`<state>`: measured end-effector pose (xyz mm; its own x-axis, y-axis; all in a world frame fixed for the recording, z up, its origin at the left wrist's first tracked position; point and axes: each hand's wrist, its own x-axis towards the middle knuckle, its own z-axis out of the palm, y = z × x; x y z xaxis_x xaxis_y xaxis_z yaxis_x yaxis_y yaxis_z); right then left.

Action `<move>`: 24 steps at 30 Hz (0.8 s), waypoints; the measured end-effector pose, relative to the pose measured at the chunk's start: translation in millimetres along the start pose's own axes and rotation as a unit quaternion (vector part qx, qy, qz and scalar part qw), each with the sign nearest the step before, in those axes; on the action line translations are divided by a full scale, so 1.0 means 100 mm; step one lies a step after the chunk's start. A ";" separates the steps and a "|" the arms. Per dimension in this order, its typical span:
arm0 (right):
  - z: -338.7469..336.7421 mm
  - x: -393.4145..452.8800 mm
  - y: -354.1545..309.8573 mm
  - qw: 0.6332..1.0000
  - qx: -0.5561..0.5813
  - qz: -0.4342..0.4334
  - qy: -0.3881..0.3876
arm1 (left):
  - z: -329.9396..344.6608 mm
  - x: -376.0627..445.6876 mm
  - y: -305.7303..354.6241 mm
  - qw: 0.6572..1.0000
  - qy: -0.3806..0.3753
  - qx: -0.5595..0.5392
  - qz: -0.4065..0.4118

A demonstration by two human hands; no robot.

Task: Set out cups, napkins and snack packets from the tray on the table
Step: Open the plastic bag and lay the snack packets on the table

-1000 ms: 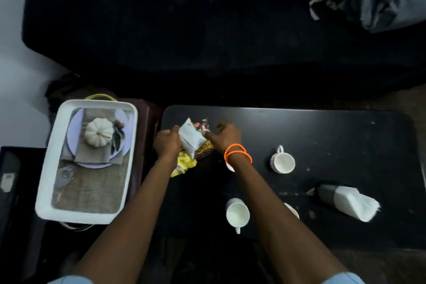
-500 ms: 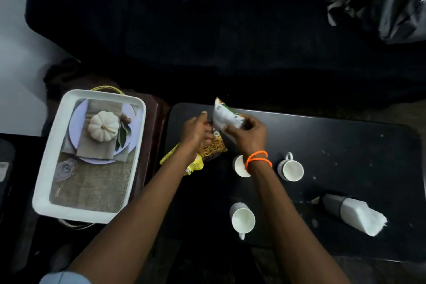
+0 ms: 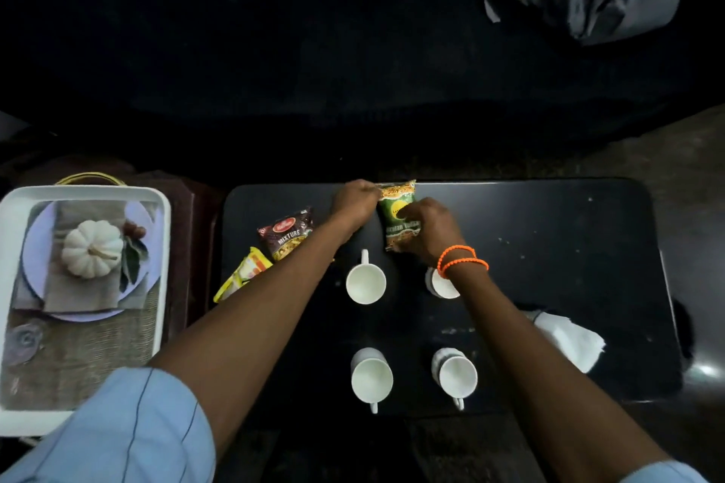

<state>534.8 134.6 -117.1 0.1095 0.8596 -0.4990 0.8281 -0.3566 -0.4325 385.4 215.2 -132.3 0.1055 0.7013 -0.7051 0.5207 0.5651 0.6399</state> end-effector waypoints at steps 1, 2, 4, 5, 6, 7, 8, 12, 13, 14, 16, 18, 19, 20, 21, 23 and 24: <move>-0.01 -0.01 0.06 0.999 0.015 0.012 0.045 | 0.05 0.00 -0.02 1.000 -0.008 0.016 0.003; -0.03 -0.01 0.11 0.996 0.016 0.020 0.082 | 0.08 -0.01 -0.04 0.999 -0.014 0.037 0.012; -0.05 0.02 0.16 0.995 0.010 0.021 0.102 | 0.14 -0.01 -0.08 0.995 -0.009 0.084 0.048; -0.05 0.05 0.17 0.996 0.013 0.014 0.087 | 0.18 -0.01 -0.10 0.993 -0.004 0.099 0.067; -0.03 0.07 0.15 0.998 0.017 0.009 0.067 | 0.21 -0.02 -0.12 0.991 -0.004 0.109 0.083; -0.01 0.09 0.14 0.999 0.021 0.008 0.049 | 0.25 -0.02 -0.13 0.988 -0.007 0.118 0.098; 0.02 0.10 0.12 0.999 0.028 0.010 0.037 | 0.28 -0.01 -0.14 0.985 -0.009 0.130 0.112; 0.13 0.13 0.10 0.996 0.049 0.039 0.060 | 0.31 0.04 -0.15 0.976 -0.010 0.163 0.143; 0.15 0.13 0.10 0.995 0.054 0.044 0.065 | 0.31 0.06 -0.16 0.974 -0.017 0.170 0.146; 0.16 0.13 0.11 0.995 0.059 0.046 0.068 | 0.31 0.08 -0.16 0.973 -0.024 0.178 0.147; 0.15 0.14 0.11 0.995 0.062 0.049 0.065 | 0.30 0.09 -0.16 0.971 -0.031 0.188 0.147; 0.11 0.15 0.11 0.996 0.052 0.049 0.052 | 0.29 0.09 -0.15 0.969 -0.036 0.196 0.146; 0.09 0.14 0.08 0.997 0.039 0.052 0.049 | 0.28 0.07 -0.13 0.968 -0.039 0.201 0.143; 0.07 0.13 0.05 0.996 0.025 0.054 0.059 | 0.24 0.05 -0.11 0.969 -0.037 0.200 0.140; 0.05 0.11 0.00 0.995 0.018 0.055 0.086 | 0.18 0.03 -0.09 0.973 -0.026 0.185 0.138; 0.04 0.09 -0.16 0.985 0.027 0.032 0.164 | 0.00 -0.03 -0.06 0.983 0.034 0.124 0.133; 0.06 0.08 -0.27 0.981 0.040 0.009 0.191 | -0.13 -0.06 -0.07 0.983 0.080 0.101 0.129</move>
<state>509.8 149.0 -114.5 0.3353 0.9214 -0.1963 0.7793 -0.3884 -0.4917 370.5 212.7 -128.3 0.1292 0.8787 -0.4595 0.6531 0.2733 0.7062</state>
